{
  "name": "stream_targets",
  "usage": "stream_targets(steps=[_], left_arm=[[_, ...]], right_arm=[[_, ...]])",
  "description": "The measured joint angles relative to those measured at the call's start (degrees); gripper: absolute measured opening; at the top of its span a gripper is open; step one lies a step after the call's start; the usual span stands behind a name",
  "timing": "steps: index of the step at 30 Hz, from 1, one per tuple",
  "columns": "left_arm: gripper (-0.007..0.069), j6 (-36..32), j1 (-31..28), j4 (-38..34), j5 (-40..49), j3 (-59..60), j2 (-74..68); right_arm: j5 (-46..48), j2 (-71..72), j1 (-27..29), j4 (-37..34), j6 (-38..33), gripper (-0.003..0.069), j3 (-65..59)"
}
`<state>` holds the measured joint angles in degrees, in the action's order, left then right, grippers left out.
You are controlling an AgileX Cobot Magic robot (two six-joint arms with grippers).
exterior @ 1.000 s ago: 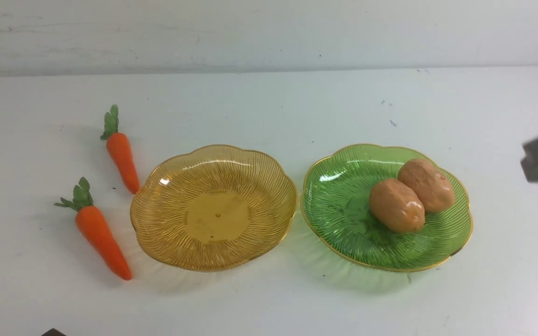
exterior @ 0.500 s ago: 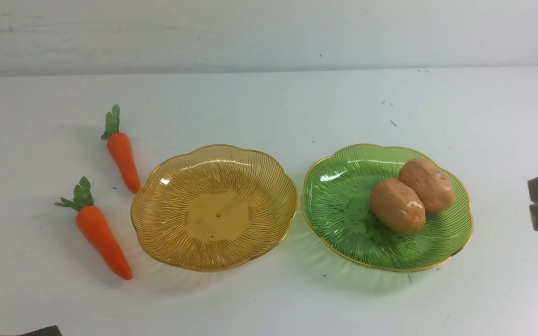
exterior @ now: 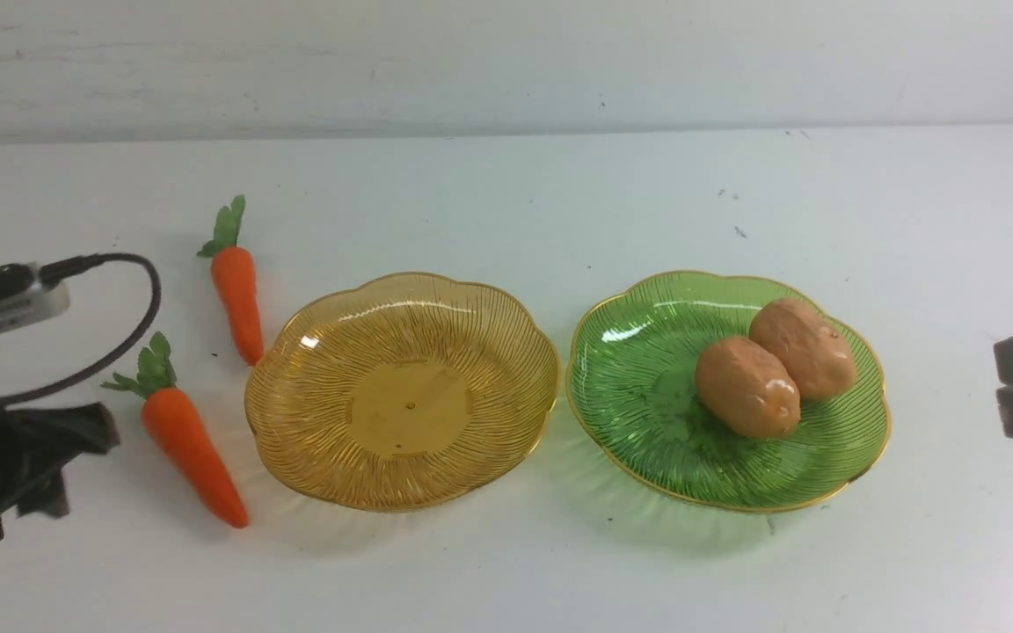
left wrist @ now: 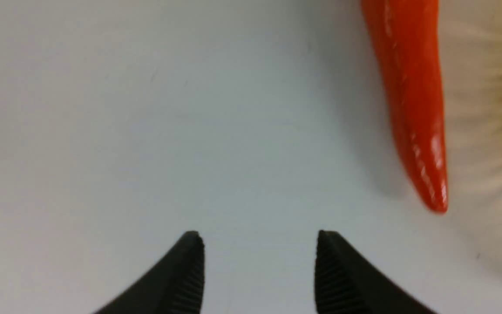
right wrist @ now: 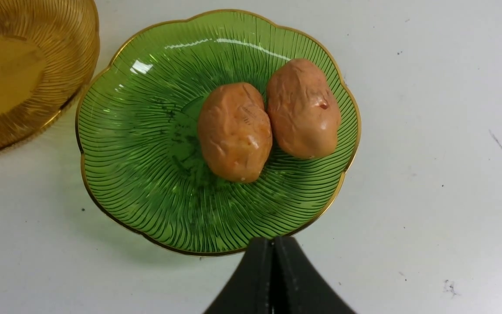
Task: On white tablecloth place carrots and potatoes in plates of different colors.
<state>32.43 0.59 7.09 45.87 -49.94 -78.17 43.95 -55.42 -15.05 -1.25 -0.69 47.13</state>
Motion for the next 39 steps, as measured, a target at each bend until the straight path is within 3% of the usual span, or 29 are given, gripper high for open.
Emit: stream_targets(steps=[2, 7, 17, 23, 28, 35, 39], left_arm=[[0.0486, 0.00, 0.00, 0.00, -3.28, -1.73, -3.96], [0.0573, 1.56, 0.00, -0.46, -8.80, -3.19, -8.78], [0.0584, 7.22, 0.00, -0.81, -20.51, -3.32, -17.67], [0.0519, 8.89, 0.00, -0.81, -25.20, -3.51, -24.51], [0.0244, 5.08, 0.00, -0.57, -21.62, -4.46, -23.95], [0.0227, -2.05, 0.15, -2.50, -12.51, -11.30, -16.32], [0.0227, -11.95, 3.28, -7.59, -8.91, -20.48, -13.78]], right_arm=[[0.00, 0.00, 0.00, 0.00, 0.00, -0.0015, 0.00], [0.00, 0.00, 0.00, 0.00, 0.00, -0.0015, 0.00], [0.00, 0.00, 0.00, 0.00, 0.00, -0.0015, 0.00], [0.00, 0.00, 0.00, 0.00, -0.55, -0.0015, 0.00], [0.18, 0.00, 0.00, 0.00, -0.72, -0.0015, 0.00], [0.31, 0.00, 0.00, 0.00, -0.72, -0.0015, 0.00], [0.31, 0.00, 0.00, 0.00, -0.72, -0.0015, 0.00]])
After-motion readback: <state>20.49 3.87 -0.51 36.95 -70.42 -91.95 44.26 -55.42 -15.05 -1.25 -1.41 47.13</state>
